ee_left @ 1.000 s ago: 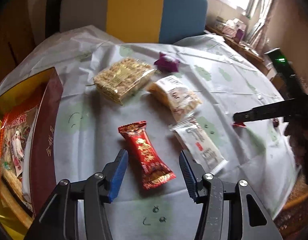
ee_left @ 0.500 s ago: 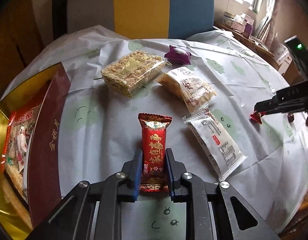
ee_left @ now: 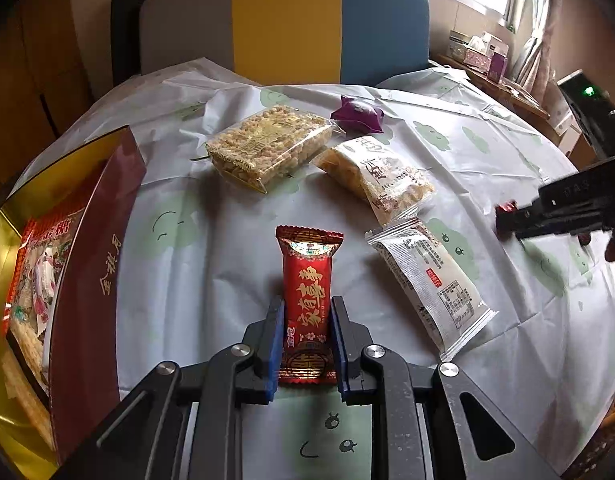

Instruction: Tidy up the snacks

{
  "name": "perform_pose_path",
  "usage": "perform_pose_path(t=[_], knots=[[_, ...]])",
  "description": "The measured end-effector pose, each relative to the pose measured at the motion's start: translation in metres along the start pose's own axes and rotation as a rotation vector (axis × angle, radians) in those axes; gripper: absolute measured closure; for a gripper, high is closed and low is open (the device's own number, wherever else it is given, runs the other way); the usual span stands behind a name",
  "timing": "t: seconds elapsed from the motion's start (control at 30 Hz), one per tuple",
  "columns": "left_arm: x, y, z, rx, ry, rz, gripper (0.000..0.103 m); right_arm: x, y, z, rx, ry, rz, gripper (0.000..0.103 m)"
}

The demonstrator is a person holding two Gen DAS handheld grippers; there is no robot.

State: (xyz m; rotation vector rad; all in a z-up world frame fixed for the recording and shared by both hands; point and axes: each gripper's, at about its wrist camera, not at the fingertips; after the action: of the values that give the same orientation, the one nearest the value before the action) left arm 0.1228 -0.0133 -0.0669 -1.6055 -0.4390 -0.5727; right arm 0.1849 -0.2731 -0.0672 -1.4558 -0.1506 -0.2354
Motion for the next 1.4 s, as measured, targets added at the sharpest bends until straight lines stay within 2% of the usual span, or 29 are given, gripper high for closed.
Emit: perform_pose_path(t=[0.1,0.2,0.37,0.53,0.7,0.77,0.87,0.97,1.0,1.03,1.1,1.17,1.27,1.4], knots=[[0.000,0.000,0.003,-0.019,-0.019,-0.002,0.081,0.004,-0.001,0.005,0.005,-0.008,-0.048,0.064],[-0.001,0.000,0.005,-0.026,-0.028,-0.006,0.081,0.007,0.001,0.008,0.022,-0.001,-0.056,0.061],[-0.001,0.000,0.005,-0.032,-0.039,-0.012,0.081,0.011,-0.003,-0.007,0.118,0.093,-0.100,0.061],[-0.002,0.000,0.008,-0.044,-0.051,-0.010,0.081,0.015,-0.012,-0.001,0.085,0.037,-0.212,0.061],[-0.002,0.000,0.009,-0.050,-0.055,-0.015,0.081,0.014,-0.016,0.009,0.077,0.021,-0.204,0.061],[-0.002,0.000,0.009,-0.053,-0.056,-0.019,0.081,0.012,-0.016,0.009,0.045,0.018,-0.198,0.061],[-0.003,0.000,0.009,-0.054,-0.059,-0.023,0.081,0.013,-0.009,0.007,0.043,0.028,-0.166,0.061],[-0.003,0.000,0.009,-0.053,-0.057,-0.025,0.081,0.016,-0.002,0.013,-0.007,0.010,-0.148,0.061],[-0.004,0.000,0.009,-0.053,-0.056,-0.026,0.081,0.017,-0.001,0.014,-0.015,0.008,-0.151,0.062],[-0.004,0.000,0.009,-0.053,-0.056,-0.027,0.081,0.019,-0.002,0.016,-0.025,0.000,-0.158,0.071],[-0.004,0.000,0.009,-0.052,-0.054,-0.028,0.081,0.021,-0.002,0.023,-0.069,-0.048,-0.153,0.088],[-0.005,0.000,0.009,-0.052,-0.053,-0.032,0.081,0.020,0.000,0.037,-0.145,-0.145,-0.135,0.089],[-0.006,-0.001,0.007,-0.046,-0.044,-0.039,0.081,0.009,0.001,0.052,-0.182,-0.288,-0.102,0.089],[-0.005,0.000,0.006,-0.039,-0.034,-0.041,0.081,-0.003,0.005,0.048,-0.174,-0.322,-0.087,0.086]])
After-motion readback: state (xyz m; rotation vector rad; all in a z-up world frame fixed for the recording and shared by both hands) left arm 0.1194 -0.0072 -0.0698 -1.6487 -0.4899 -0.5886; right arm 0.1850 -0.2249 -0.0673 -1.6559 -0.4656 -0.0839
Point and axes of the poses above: each gripper's, at about its wrist camera, not at the fingertips, and y roughly the way its jaws point, z to its left, x to its top, and after that the axes turned 2 degrees about -x, right-handed
